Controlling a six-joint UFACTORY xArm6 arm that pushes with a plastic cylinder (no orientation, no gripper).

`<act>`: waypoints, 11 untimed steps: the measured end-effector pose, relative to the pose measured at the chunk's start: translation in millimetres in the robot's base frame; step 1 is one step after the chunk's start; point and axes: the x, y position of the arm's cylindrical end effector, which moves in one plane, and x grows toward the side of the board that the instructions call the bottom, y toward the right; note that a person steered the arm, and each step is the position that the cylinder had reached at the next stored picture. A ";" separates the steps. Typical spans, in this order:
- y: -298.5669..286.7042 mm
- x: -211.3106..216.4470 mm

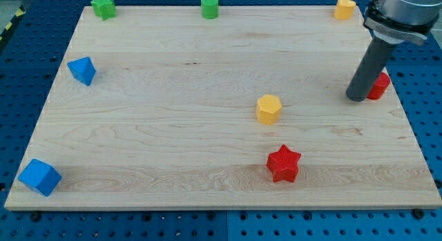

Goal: Move the red star to the bottom center of the board

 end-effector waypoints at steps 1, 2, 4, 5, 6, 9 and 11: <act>-2.7 -5.8; -7.2 -8.6; -7.3 3.1; -10.3 31.3; -31.2 80.5; -63.1 99.7; -95.0 151.6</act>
